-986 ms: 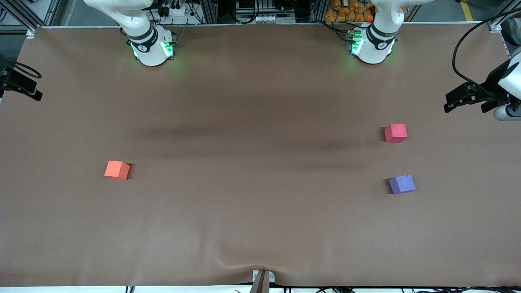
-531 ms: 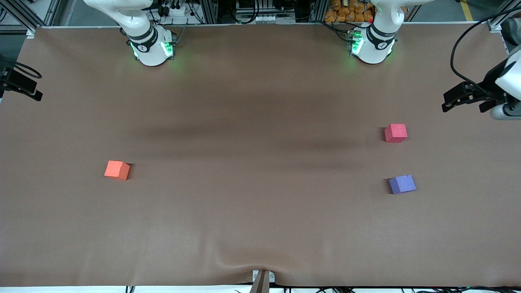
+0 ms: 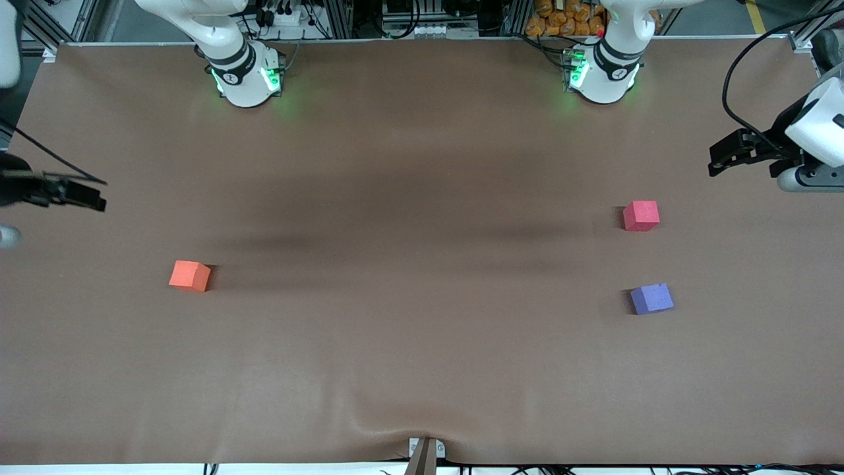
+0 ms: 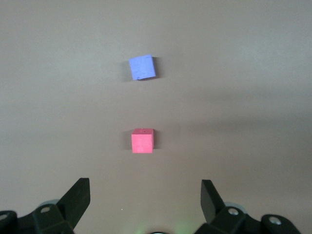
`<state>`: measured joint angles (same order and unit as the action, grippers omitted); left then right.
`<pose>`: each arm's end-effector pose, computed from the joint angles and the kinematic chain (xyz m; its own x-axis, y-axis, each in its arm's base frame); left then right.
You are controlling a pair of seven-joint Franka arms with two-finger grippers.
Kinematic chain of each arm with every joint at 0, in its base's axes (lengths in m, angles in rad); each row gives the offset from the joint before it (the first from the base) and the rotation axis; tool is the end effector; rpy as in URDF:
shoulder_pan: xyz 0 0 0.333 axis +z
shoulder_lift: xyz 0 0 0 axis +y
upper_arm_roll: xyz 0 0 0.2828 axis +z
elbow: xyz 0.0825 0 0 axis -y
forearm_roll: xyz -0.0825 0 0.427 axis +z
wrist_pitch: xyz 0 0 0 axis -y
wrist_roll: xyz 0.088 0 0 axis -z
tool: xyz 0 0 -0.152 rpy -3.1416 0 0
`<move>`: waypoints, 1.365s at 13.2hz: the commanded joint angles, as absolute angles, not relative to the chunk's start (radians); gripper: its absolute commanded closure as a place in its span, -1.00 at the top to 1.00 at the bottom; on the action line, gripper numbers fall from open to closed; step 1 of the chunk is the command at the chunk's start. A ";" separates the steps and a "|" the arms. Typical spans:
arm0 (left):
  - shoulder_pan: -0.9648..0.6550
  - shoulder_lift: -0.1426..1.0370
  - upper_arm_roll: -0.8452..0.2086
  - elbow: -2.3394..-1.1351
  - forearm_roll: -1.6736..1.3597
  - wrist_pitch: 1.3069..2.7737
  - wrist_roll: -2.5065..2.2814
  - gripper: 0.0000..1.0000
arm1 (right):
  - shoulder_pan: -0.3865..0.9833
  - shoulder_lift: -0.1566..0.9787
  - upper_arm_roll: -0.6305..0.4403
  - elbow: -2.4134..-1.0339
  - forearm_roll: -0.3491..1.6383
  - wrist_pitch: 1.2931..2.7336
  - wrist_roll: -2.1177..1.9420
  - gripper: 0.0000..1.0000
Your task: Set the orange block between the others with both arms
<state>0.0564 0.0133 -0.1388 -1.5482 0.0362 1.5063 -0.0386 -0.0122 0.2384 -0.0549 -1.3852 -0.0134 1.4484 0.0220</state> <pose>0.5904 -0.0426 0.5447 0.9977 -0.0414 -0.0536 -0.0434 -0.9984 -0.0364 0.6364 -0.0420 0.4834 0.9807 -0.0903 -0.1733 -0.0864 -0.9958 0.0302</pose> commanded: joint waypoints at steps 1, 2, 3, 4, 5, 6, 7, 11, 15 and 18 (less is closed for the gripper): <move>0.052 0.012 -0.146 -1.540 0.057 1.496 -0.028 1.00 | -0.025 0.319 -0.043 -1.368 -0.037 1.468 0.020 1.00; 0.052 0.012 -0.146 -1.540 0.054 1.499 -0.029 1.00 | -0.025 0.348 -0.043 -1.368 -0.034 1.485 0.020 1.00; 0.054 0.012 -0.144 -1.540 0.054 1.505 -0.029 1.00 | -0.023 0.369 -0.043 -1.368 -0.032 1.515 0.020 1.00; 0.058 0.012 -0.144 -1.540 0.052 1.506 -0.025 1.00 | -0.023 0.394 -0.043 -1.371 -0.032 1.546 0.021 1.00; 0.061 0.012 -0.146 -1.543 0.052 1.508 -0.023 1.00 | -0.038 0.411 -0.043 -1.373 -0.028 1.560 0.020 1.00; 0.061 0.012 -0.144 -1.549 0.052 1.508 -0.021 1.00 | -0.057 0.428 -0.043 -1.371 -0.025 1.578 0.020 1.00; 0.061 0.012 -0.144 -1.554 0.052 1.508 -0.021 1.00 | -0.055 0.446 -0.043 -1.373 -0.028 1.600 0.020 1.00; 0.060 0.011 -0.146 -1.554 0.054 1.506 -0.021 1.00 | -0.041 0.540 -0.044 -1.387 -0.031 1.677 0.018 1.00; 0.063 0.011 -0.146 -1.557 0.052 1.505 -0.020 1.00 | -0.048 0.525 -0.043 -1.607 -0.023 1.886 0.011 1.00; 0.063 0.009 -0.146 -1.559 0.052 1.505 -0.020 1.00 | -0.052 0.514 -0.043 -1.727 -0.025 1.995 0.008 1.00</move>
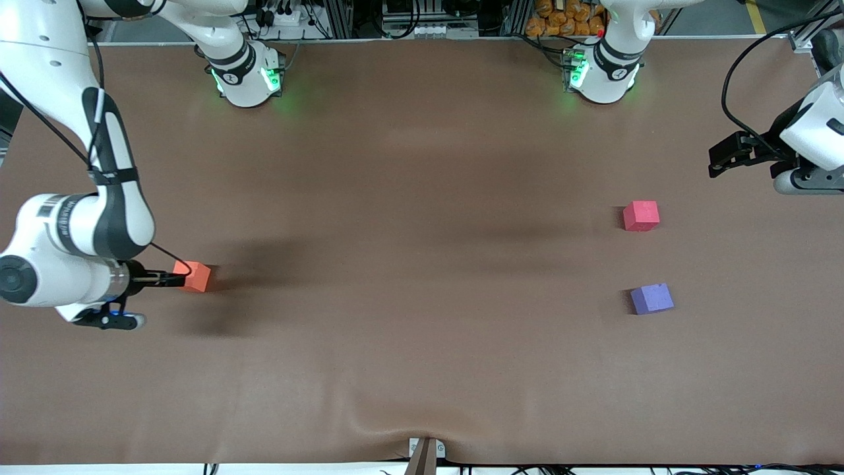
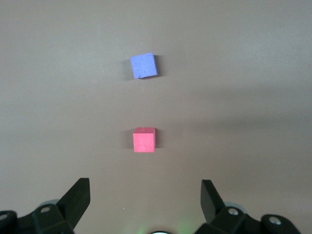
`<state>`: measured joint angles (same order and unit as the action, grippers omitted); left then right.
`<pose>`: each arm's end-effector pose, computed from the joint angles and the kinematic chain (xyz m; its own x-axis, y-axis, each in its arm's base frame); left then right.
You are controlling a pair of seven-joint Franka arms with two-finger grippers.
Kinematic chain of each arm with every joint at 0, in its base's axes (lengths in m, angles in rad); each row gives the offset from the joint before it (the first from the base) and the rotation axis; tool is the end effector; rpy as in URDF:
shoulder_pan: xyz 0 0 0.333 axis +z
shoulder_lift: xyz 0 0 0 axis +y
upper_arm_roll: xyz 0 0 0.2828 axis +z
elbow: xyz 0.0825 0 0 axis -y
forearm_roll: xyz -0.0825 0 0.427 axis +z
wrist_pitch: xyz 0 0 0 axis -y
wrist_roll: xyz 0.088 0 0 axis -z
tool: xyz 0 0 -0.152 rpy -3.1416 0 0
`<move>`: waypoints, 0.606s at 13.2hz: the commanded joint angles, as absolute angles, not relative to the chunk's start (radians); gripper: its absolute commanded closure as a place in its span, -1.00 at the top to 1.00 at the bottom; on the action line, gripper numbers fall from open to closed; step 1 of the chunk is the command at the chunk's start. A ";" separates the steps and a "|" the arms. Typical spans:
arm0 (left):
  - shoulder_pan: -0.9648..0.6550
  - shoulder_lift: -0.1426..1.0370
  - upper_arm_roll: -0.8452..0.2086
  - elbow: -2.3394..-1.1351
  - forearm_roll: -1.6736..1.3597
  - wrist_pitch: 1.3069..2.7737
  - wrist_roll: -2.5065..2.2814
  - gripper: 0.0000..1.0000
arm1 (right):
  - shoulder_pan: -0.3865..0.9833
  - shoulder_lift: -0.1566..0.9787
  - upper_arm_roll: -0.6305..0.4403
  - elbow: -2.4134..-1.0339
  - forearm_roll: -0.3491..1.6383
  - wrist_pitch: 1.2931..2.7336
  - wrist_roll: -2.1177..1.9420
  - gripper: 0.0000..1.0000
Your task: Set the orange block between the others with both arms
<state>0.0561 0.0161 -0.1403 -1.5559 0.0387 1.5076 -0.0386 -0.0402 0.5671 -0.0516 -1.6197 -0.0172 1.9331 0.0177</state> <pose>0.5906 -0.0433 0.5393 0.9971 -0.0431 -0.0627 -0.0456 -0.9982 -0.0389 0.6620 -0.0618 0.1791 0.9632 -0.0994 -0.2497 -0.0907 -0.9948 0.0462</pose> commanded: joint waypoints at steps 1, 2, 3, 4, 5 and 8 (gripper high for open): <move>0.064 0.011 -0.146 -1.555 0.052 1.505 -0.020 1.00 | -0.049 0.511 -0.043 -1.767 -0.025 2.044 0.008 1.00; 0.064 0.011 -0.146 -1.555 0.052 1.505 -0.020 1.00 | -0.052 0.503 -0.043 -1.810 -0.025 2.095 0.009 1.00; 0.064 0.011 -0.146 -1.558 0.052 1.505 -0.020 1.00 | -0.051 0.496 -0.043 -1.848 -0.025 2.144 0.009 1.00; 0.063 0.011 -0.146 -1.559 0.052 1.505 -0.020 1.00 | -0.052 0.495 -0.043 -1.874 -0.025 2.186 0.008 1.00; 0.063 0.011 -0.146 -1.557 0.054 1.505 -0.020 1.00 | -0.052 0.499 -0.043 -1.897 -0.025 2.219 0.008 1.00; 0.063 0.012 -0.146 -1.557 0.052 1.505 -0.020 1.00 | -0.051 0.512 -0.043 -1.917 -0.026 2.264 0.008 1.00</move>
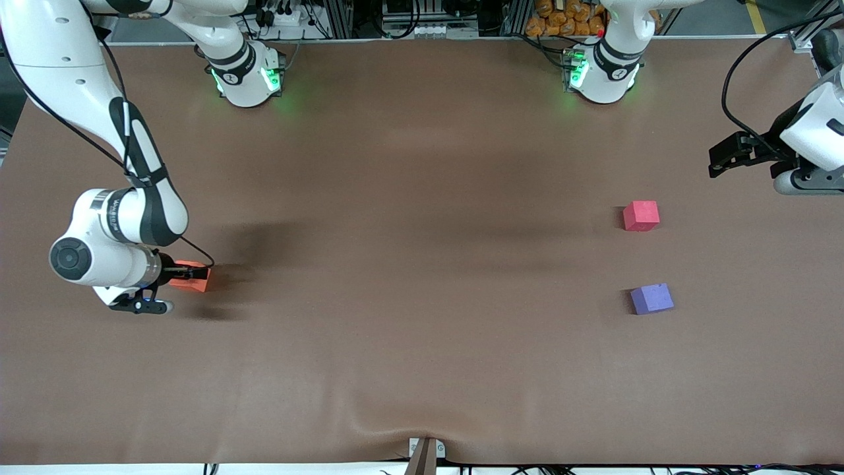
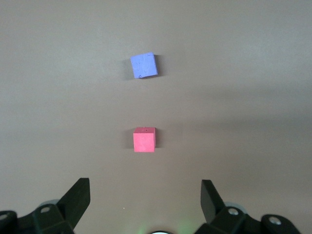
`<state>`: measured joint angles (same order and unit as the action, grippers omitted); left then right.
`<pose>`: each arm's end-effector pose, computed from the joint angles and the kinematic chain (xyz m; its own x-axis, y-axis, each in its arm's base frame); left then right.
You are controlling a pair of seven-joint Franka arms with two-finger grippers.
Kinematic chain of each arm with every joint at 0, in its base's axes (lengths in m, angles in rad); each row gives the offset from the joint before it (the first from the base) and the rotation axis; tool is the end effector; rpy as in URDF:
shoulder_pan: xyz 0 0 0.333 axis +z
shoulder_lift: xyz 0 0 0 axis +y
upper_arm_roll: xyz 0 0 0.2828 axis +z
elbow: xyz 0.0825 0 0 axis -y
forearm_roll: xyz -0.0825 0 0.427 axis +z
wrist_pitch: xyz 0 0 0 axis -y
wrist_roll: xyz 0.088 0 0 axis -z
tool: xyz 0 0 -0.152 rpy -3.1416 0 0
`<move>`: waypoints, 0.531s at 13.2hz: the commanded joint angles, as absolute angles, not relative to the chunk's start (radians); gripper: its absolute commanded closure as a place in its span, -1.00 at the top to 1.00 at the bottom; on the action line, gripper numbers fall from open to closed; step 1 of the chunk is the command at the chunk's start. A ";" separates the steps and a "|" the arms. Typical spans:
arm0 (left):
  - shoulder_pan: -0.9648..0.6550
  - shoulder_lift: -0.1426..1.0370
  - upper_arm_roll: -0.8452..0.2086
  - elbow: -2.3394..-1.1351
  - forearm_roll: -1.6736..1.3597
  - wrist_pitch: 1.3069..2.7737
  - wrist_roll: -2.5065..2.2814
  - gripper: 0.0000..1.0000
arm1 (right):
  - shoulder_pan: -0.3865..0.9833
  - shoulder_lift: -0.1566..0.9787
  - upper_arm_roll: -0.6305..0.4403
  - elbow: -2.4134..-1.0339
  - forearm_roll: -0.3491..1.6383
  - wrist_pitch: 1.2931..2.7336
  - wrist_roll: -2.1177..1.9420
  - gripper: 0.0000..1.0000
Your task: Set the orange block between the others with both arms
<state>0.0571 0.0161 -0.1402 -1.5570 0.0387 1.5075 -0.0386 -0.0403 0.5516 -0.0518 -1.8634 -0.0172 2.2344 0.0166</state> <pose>0.5905 -0.0426 0.5387 0.9971 -0.0420 -0.0639 -0.0446 -0.9982 -0.0389 0.6204 -0.0599 0.1014 0.9794 -0.0938 -0.1786 -0.0877 -0.9953 0.0415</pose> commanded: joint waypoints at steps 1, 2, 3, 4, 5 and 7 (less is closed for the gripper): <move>0.063 0.012 -0.146 -1.557 0.054 1.506 -0.020 1.00 | -0.054 0.523 -0.043 -1.919 -0.026 2.285 0.008 1.00; 0.063 0.014 -0.146 -1.557 0.054 1.506 -0.021 1.00 | -0.055 0.532 -0.043 -1.919 -0.026 2.299 0.008 1.00; 0.063 0.014 -0.146 -1.559 0.052 1.506 -0.020 1.00 | -0.055 0.538 -0.043 -1.919 -0.026 2.307 0.009 1.00; 0.063 0.012 -0.146 -1.557 0.054 1.506 -0.020 1.00 | -0.055 0.540 -0.043 -1.919 -0.026 2.310 0.009 1.00; 0.061 0.012 -0.146 -1.557 0.052 1.506 -0.020 1.00 | -0.055 0.545 -0.043 -1.916 -0.026 2.312 0.009 0.80; 0.061 0.012 -0.146 -1.557 0.052 1.505 -0.020 1.00 | -0.055 0.552 -0.043 -1.910 -0.026 2.313 0.009 -0.99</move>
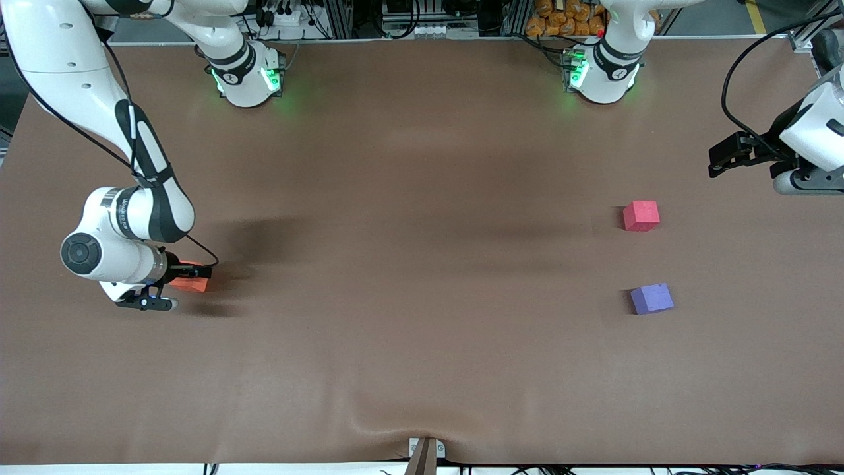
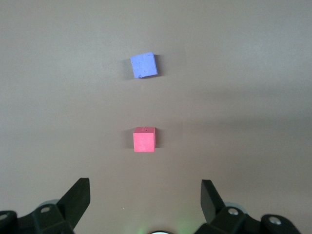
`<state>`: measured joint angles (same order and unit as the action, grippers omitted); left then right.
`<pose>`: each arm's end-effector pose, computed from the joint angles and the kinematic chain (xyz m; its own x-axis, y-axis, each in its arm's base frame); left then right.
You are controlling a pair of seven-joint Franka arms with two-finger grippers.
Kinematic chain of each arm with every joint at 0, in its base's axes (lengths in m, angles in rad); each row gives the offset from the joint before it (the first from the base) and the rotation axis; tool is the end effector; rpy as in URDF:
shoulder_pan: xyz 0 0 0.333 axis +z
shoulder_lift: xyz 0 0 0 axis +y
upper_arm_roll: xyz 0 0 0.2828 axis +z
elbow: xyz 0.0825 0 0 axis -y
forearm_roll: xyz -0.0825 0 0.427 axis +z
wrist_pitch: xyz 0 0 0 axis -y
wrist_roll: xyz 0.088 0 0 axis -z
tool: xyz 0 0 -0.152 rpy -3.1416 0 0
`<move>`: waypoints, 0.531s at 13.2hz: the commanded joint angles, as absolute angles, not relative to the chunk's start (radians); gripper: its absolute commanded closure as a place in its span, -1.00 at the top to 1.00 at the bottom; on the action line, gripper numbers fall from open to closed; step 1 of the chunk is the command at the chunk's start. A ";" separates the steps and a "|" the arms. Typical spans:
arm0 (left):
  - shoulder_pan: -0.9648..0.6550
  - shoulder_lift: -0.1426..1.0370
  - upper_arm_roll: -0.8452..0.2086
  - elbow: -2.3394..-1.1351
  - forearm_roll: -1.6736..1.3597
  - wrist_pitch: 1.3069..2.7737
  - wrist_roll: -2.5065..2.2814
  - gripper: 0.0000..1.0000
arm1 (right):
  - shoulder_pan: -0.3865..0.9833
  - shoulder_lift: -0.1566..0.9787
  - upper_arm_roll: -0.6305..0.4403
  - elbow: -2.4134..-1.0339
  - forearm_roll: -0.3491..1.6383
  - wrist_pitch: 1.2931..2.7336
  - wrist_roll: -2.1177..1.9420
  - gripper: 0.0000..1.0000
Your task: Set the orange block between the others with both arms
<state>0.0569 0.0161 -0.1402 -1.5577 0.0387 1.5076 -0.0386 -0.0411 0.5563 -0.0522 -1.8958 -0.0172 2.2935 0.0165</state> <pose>0.5905 -0.0427 0.5384 0.9970 -0.0422 -0.0645 -0.0448 -0.9982 -0.0390 0.6148 -0.0604 0.0891 0.9831 -0.0937 -0.1570 -0.0883 -0.9952 0.0411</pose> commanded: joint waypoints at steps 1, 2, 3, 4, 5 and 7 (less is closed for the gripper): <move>0.063 0.012 -0.146 -1.557 0.052 1.505 -0.020 1.00 | -0.055 0.554 -0.043 -1.908 -0.026 2.313 0.009 -1.00; 0.066 0.012 -0.146 -1.559 0.052 1.503 -0.020 1.00 | -0.052 0.552 -0.043 -1.904 -0.026 2.312 0.009 -1.00; 0.067 0.012 -0.144 -1.559 0.052 1.503 -0.018 1.00 | -0.054 0.551 -0.043 -1.888 -0.026 2.306 0.009 -1.00; 0.067 0.012 -0.144 -1.555 0.052 1.503 -0.009 1.00 | -0.054 0.542 -0.041 -1.881 -0.025 2.299 0.003 -1.00; 0.067 0.012 -0.144 -1.557 0.052 1.503 -0.006 1.00 | -0.051 0.526 -0.040 -1.881 -0.023 2.296 -0.021 -1.00; 0.067 0.014 -0.144 -1.560 0.054 1.505 -0.006 1.00 | -0.023 0.479 -0.037 -1.870 -0.021 2.246 -0.089 -1.00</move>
<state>0.0593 0.0161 -0.1392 -1.5589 0.0387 1.5075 -0.0314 -0.0385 0.5436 -0.0471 -1.8680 -0.0172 2.2931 -0.0356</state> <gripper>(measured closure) 0.000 0.427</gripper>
